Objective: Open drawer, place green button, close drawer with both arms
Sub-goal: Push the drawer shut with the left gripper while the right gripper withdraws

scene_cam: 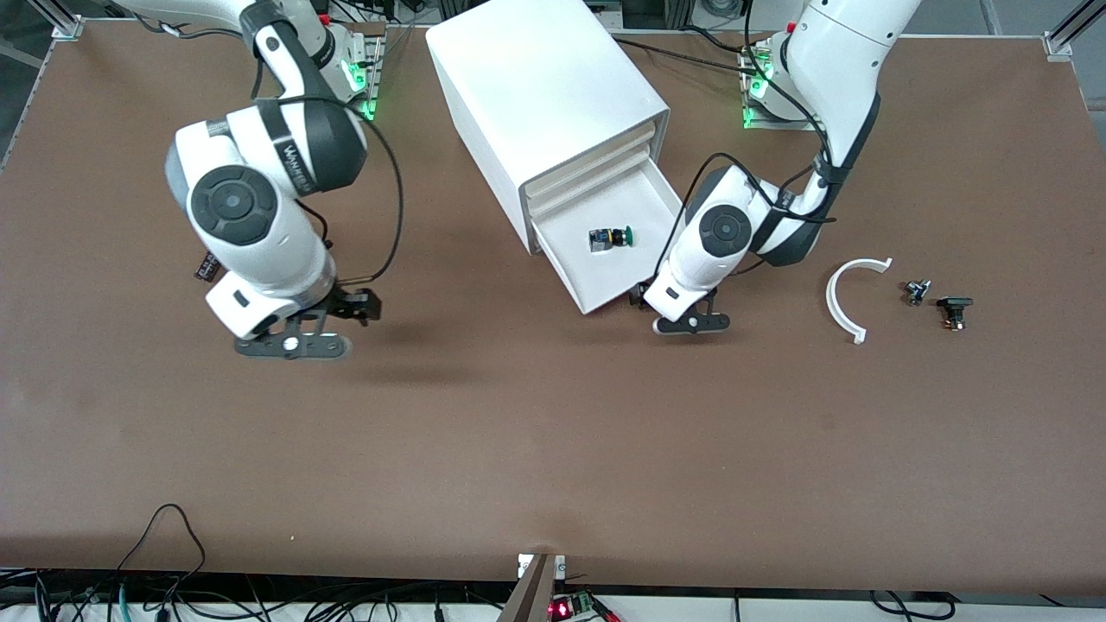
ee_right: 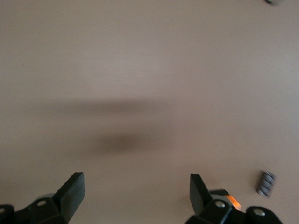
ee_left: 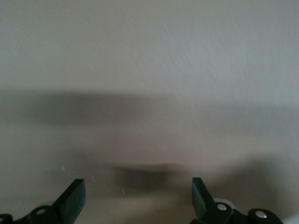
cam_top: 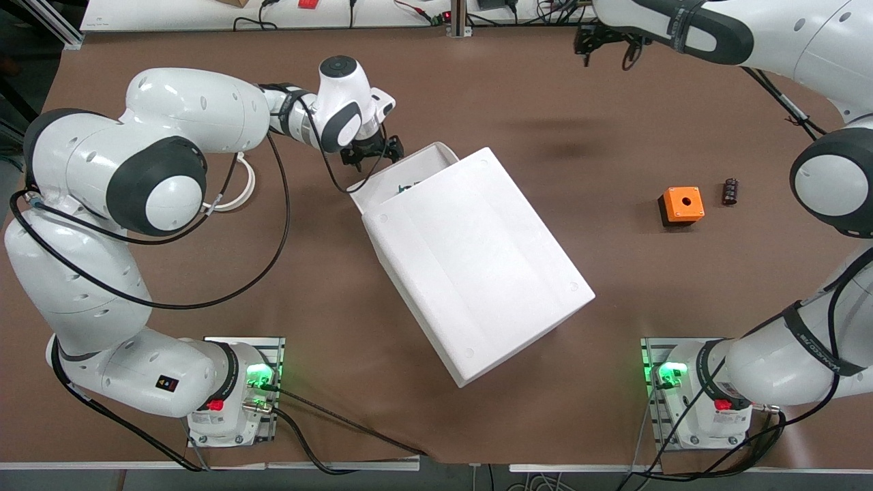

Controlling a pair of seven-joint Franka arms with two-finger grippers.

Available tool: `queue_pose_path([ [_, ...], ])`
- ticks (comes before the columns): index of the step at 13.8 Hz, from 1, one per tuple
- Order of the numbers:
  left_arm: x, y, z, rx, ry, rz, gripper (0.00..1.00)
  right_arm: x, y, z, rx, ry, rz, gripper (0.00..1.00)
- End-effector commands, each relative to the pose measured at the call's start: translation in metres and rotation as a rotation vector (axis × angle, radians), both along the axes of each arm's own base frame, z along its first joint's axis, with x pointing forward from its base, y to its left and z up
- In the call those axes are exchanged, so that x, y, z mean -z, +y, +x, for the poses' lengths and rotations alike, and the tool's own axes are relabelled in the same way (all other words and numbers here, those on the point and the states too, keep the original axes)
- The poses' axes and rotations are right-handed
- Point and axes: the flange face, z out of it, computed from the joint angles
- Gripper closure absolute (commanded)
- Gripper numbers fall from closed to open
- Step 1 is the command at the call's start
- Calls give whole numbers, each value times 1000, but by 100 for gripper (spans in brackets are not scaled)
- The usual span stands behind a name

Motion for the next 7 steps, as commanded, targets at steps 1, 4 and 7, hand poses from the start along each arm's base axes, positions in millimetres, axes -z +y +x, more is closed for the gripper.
queue_pose_path([
  [1,-20,-20,-43,53,16,-8,0,-30,-83,-1,154,11,-76,0],
  [4,-24,-51,-86,141,42,-18,0,-48,-133,6,123,9,-82,0],
  [7,-25,-59,-107,181,74,0,0,-80,-154,0,140,-33,-70,0],
])
